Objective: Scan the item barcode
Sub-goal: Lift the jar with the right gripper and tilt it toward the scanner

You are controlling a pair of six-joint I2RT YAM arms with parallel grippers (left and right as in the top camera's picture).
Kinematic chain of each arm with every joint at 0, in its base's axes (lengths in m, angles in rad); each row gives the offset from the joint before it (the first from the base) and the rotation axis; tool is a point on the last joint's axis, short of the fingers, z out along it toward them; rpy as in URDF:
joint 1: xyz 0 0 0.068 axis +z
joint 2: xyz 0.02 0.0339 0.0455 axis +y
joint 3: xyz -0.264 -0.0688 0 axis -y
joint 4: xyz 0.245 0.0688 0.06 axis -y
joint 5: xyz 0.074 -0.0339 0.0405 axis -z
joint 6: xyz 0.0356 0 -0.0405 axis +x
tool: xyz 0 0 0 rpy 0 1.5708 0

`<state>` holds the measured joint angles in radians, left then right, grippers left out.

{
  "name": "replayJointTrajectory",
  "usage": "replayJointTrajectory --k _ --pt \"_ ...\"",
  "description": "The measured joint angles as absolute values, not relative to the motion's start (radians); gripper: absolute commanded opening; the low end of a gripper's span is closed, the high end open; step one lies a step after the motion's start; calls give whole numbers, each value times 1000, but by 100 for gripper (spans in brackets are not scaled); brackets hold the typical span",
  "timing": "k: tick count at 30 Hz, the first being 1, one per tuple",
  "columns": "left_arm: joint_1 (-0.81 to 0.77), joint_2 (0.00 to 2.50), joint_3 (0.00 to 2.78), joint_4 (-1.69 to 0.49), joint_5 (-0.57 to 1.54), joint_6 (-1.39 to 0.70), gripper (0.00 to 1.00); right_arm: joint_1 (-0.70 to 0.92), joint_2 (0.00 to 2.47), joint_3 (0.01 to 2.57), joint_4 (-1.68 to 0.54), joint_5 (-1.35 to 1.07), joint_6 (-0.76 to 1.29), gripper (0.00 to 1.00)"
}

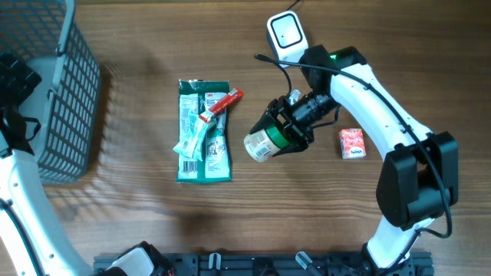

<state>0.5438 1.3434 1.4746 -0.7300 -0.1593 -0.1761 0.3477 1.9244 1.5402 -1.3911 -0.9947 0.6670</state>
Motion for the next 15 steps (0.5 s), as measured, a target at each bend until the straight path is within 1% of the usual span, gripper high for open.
replayJointTrajectory --k 6,15 --pt "544 1343 1475 -730 -159 -176 100 348 1924 1540 -1394 -1044 733 47" --pt "544 1343 1475 -730 -159 -176 100 348 1924 1540 -1394 -1081 749 47"
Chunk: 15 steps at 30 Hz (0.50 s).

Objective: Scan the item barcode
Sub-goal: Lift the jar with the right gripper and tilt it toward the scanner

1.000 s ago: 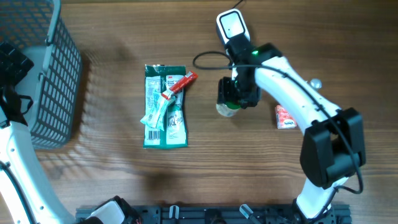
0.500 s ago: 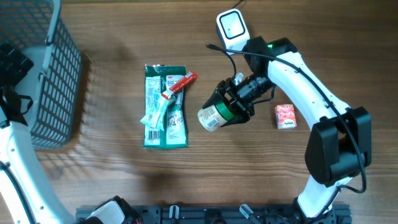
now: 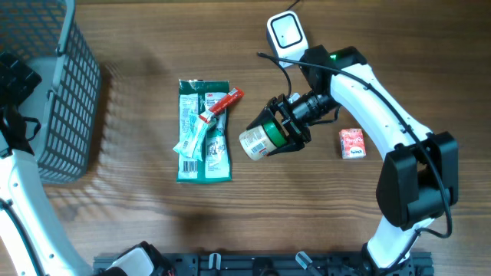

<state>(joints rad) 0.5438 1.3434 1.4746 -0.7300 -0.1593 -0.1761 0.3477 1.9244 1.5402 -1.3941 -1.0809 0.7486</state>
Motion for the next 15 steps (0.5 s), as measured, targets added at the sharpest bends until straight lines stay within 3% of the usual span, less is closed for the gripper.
replayJointTrajectory --k 9,15 --pt "544 1343 1475 -730 -159 -176 100 348 1924 1540 -1370 -1067 772 47" --pt "544 1343 1475 -730 -159 -176 100 348 1924 1540 -1236 -818 801 46"
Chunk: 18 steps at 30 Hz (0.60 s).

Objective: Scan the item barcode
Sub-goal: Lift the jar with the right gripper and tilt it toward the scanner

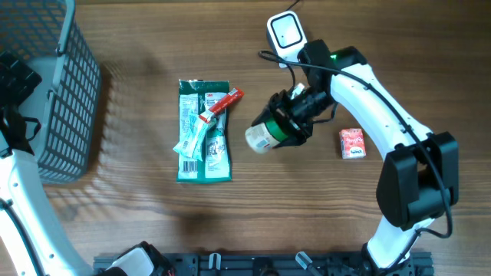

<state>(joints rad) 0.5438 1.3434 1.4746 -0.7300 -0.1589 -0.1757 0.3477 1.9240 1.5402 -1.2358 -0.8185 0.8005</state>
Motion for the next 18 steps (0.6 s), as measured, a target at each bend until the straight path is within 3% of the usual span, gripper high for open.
replayJointTrajectory --k 3,7,12,18 --pt "544 1343 1475 -730 -159 -176 100 348 1924 1540 -1182 -597 800 40" --pt "544 1343 1475 -730 -159 -176 100 348 1924 1540 -1107 -337 704 40" --pt "544 1343 1475 -730 -159 -176 100 348 1924 1581 -1112 -276 427 45" --pt "544 1343 1475 -730 -160 -176 100 348 1921 1911 -1303 -184 279 42"
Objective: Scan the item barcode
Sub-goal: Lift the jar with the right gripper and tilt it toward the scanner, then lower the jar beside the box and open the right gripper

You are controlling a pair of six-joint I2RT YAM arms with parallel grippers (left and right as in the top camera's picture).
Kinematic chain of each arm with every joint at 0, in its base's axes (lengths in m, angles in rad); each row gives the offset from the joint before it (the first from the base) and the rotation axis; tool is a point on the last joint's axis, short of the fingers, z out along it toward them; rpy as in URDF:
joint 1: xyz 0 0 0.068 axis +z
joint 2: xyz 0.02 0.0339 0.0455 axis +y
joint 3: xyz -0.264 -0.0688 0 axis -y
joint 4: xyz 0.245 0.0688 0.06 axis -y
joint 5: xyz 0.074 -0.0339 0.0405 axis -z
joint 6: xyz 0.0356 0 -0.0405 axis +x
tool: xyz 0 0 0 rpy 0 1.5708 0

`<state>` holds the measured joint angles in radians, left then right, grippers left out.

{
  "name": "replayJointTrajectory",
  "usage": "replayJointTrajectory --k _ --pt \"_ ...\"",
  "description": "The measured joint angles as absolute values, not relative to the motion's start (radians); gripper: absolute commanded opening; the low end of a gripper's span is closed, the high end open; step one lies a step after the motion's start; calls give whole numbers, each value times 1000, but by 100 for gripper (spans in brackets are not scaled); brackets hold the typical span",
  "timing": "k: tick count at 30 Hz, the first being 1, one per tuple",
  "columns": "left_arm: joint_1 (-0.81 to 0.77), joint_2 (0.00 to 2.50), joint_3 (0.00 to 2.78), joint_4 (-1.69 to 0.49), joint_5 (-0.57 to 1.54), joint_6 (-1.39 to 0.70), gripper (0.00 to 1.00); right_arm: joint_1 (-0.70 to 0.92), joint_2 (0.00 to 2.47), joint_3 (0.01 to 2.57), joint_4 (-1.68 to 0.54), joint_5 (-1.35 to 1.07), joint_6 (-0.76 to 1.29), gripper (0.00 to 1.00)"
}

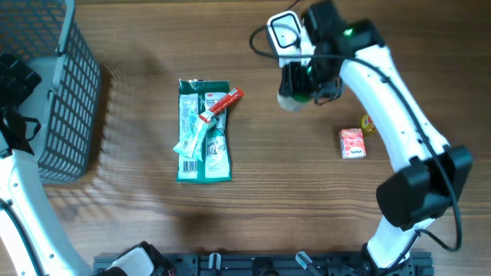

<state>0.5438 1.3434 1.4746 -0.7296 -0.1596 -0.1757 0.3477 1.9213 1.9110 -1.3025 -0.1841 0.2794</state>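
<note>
My right gripper (298, 83) is shut on a small jar (289, 99) with a green label and a pale end. It holds the jar off the table at the back, just in front of the white barcode scanner (285, 32). The jar's pale end points toward the front of the table and the arm covers most of its body, so no barcode shows. My left arm (14, 107) stays at the far left edge beside the basket, and its fingers cannot be made out.
A grey wire basket (65, 92) stands at the back left. Green packets (204, 142) with a red stick pack (224, 102) on them lie left of centre. A small pink box (352, 143) lies at the right, with a yellow scrap (366, 123) beside it.
My right gripper has moved with the jar from the middle of the table, right of the green packets, to the back, close to the scanner. The left arm has not moved.
The right gripper held the jar tilted over the table just right of the green packets. It then shifted a little left, then stood turned and slightly farther back. Now the jar is up by the scanner. Packets, box and basket stayed put.
</note>
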Motion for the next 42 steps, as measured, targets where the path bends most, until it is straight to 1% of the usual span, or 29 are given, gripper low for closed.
replayJointTrajectory --k 2,4,5,7,10,15,27,32,33,39,42 --pt "544 1343 1475 -730 -159 -176 100 348 1908 1967 -1313 -162 254 41" --pt "544 1343 1475 -730 -159 -176 100 348 1903 1974 -1310 -136 239 38" --pt "544 1343 1475 -730 -159 -176 100 348 1904 1973 -1295 -120 235 33" --pt "544 1343 1475 -730 -159 -176 100 348 1911 1972 -1228 -84 229 34" --pt "544 1343 1475 -730 -159 -176 100 348 1934 1969 -1059 -35 223 34" --pt "544 1343 1475 -730 -159 -176 100 348 2049 1955 -707 22 151 34" --pt "544 1343 1475 -730 -159 -176 100 299 2259 1949 -254 33 138 32" --pt "544 1343 1475 -730 -159 -176 100 295 2300 1949 -180 4 142 30" --pt "544 1343 1475 -730 -159 -176 100 296 2304 1949 -170 1 142 29" --pt "544 1343 1475 -730 -159 -176 100 297 2348 1949 -133 0 145 29" --pt "544 1343 1475 -731 -159 -176 100 297 2373 1949 -121 -2 145 25"
